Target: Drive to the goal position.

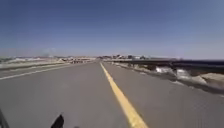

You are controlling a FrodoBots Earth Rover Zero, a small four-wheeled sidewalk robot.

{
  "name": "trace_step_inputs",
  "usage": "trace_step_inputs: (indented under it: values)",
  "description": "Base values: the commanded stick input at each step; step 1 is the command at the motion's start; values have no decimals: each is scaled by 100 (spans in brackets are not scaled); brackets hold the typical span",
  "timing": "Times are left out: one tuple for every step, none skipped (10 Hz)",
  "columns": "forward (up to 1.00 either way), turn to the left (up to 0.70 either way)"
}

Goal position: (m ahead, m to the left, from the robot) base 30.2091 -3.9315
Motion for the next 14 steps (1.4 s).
trace_step_inputs:
  values:
    - [100,0]
    - [100,0]
    - [100,0]
    - [100,0]
    - [100,0]
    - [100,0]
    - [100,27]
    - [100,27]
    - [100,27]
    - [100,27]
    - [100,0]
    - [100,0]
    - [100,0]
    - [100,0]
